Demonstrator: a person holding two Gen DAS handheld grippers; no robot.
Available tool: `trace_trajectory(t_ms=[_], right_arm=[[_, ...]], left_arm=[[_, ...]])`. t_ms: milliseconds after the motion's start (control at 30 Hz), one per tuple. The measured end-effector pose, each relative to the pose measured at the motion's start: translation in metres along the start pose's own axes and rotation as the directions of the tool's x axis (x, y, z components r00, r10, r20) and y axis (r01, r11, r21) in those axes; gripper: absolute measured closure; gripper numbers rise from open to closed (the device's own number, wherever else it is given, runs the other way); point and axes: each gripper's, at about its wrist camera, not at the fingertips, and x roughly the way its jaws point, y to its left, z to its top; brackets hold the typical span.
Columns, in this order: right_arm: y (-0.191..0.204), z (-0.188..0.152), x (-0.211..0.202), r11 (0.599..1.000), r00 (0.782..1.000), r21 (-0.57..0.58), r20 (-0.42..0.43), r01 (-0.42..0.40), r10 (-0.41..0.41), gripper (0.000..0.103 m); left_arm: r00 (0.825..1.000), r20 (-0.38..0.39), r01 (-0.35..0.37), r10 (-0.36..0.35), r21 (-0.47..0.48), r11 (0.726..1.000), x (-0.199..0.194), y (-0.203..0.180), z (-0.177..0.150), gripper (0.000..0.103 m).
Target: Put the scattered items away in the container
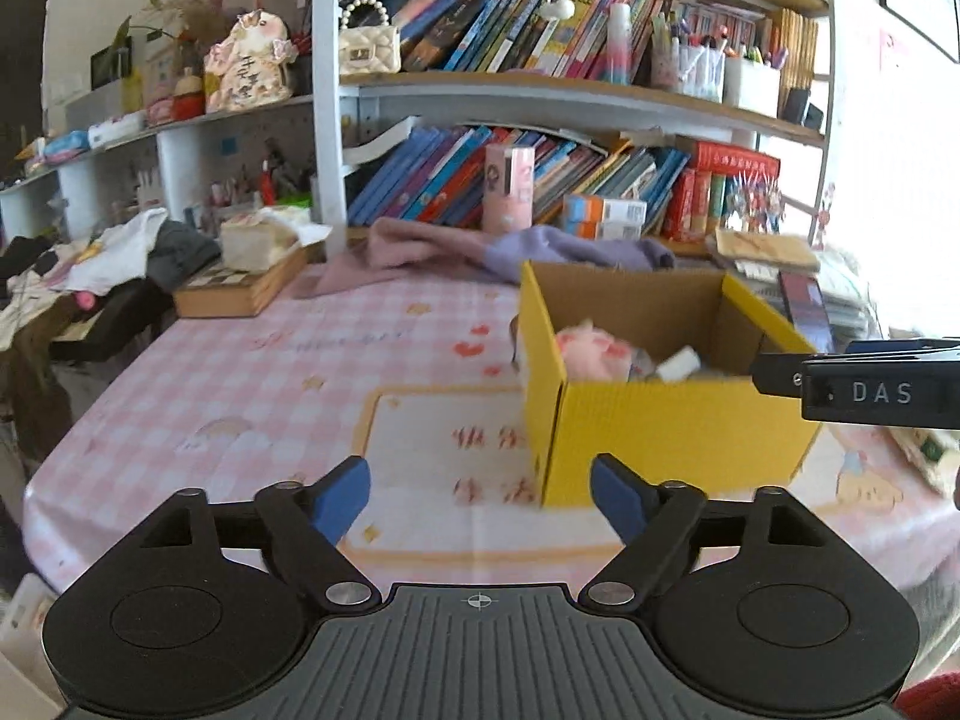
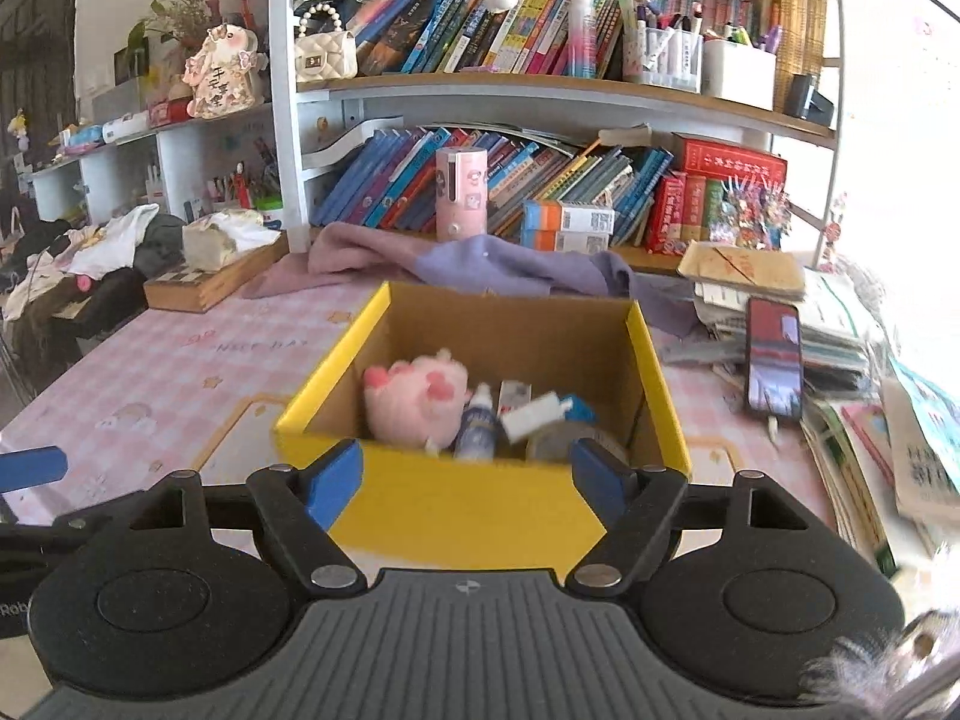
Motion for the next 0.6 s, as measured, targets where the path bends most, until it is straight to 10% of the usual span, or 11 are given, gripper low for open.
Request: trace_trajectory(t_ms=[600], right_arm=[[0.043,-0.075,-0.064,0.998,0.994,0.056,-0.113,0.011,-0.004,0.01]], left_arm=[[0.997,-0.073,-0.005,0.01,0.062,0.998,-0.054,0.017,-0.049,0.001]])
